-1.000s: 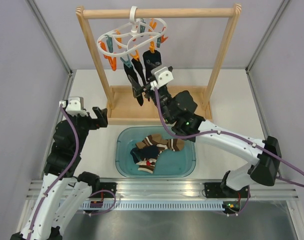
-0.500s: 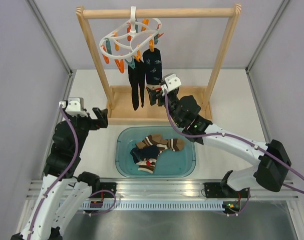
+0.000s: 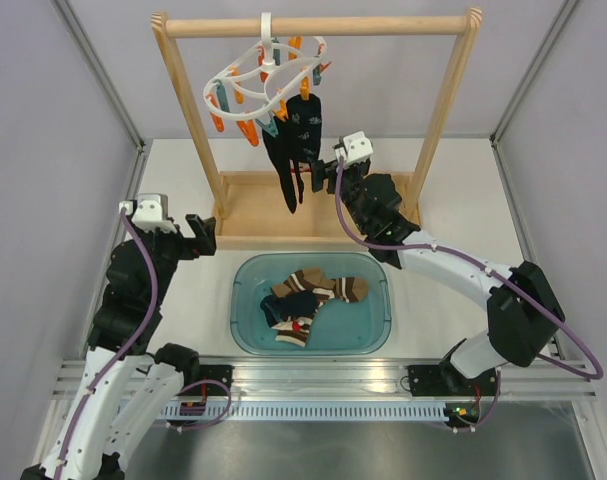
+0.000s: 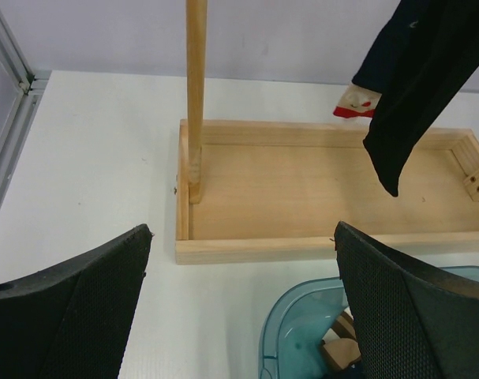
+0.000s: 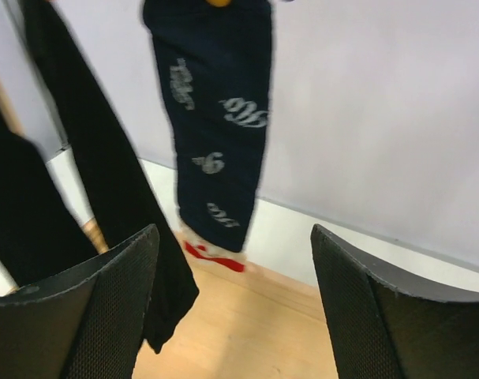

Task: Remove the socks clipped to the hanger

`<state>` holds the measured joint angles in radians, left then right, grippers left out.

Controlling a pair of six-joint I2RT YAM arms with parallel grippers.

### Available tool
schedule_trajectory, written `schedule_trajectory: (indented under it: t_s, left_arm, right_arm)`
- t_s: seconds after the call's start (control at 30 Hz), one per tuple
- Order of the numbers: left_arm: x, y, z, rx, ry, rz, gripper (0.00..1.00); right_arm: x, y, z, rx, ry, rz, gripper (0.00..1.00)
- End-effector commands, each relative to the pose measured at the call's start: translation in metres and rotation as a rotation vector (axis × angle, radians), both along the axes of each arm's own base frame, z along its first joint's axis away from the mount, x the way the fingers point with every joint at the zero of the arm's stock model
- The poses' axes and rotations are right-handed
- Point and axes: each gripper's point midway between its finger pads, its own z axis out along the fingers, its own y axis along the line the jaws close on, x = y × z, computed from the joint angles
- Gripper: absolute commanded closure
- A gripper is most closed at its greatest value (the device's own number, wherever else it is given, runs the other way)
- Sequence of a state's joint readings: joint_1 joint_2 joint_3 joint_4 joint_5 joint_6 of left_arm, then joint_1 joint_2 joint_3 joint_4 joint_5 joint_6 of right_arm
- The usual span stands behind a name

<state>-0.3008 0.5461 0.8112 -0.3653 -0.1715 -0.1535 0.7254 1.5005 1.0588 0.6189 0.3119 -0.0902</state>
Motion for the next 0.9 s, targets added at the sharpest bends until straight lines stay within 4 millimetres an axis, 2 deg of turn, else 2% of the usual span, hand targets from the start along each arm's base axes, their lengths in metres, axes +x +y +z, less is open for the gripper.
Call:
schedule_trajectory:
  t_s: [0.0, 0.1, 0.33, 0.4, 0.53, 0.63, 0.67, 0.73, 0.77, 0.8, 0.83, 0.87]
  left_arm:
    - [0.002, -0.005, 0.0, -0.003, -0.004, -0.022, 0.0]
    - [0.003, -0.005, -0.001, -0.001, -0.002, -0.021, 0.0]
    - [0.007, -0.004, -0.005, 0.01, 0.015, -0.012, 0.0]
    - [0.008, -0.004, -0.006, 0.015, 0.019, -0.01, 0.0]
    - [0.009, -0.004, -0.008, 0.019, 0.026, -0.01, 0.0]
    - [0.011, -0.005, -0.009, 0.02, 0.031, -0.013, 0.0]
    - [0.011, -0.005, -0.01, 0.021, 0.034, -0.013, 0.0]
    - [0.011, -0.005, -0.01, 0.02, 0.032, -0.011, 0.0]
    - [0.011, -0.005, -0.01, 0.022, 0.033, -0.01, 0.0]
    - [0.011, -0.004, -0.011, 0.025, 0.034, -0.007, 0.0]
    - [0.011, -0.003, -0.01, 0.025, 0.033, -0.003, 0.0]
    - [0.011, -0.003, -0.01, 0.026, 0.033, -0.001, 0.0]
  right_arm:
    - [0.019, -0.004, 0.037, 0.064, -0.08, 0.013, 0.18]
    - [0.033, -0.008, 0.041, 0.083, -0.085, 0.049, 0.14]
    - [0.056, 0.004, 0.037, 0.111, -0.078, 0.157, 0.11]
    - [0.052, 0.012, 0.038, 0.119, -0.081, 0.206, 0.11]
    - [0.048, 0.014, 0.035, 0.139, -0.083, 0.235, 0.11]
    - [0.053, 0.017, 0.03, 0.135, -0.073, 0.249, 0.11]
    - [0.056, 0.019, 0.033, 0.135, -0.078, 0.252, 0.11]
    - [0.064, 0.022, 0.027, 0.128, -0.066, 0.256, 0.11]
    - [0.068, 0.024, 0.033, 0.132, -0.077, 0.261, 0.11]
    - [0.077, 0.024, 0.024, 0.124, -0.061, 0.256, 0.1]
    - [0.08, 0.027, 0.024, 0.126, -0.058, 0.269, 0.1]
    - [0.084, 0.028, 0.031, 0.132, -0.072, 0.276, 0.1]
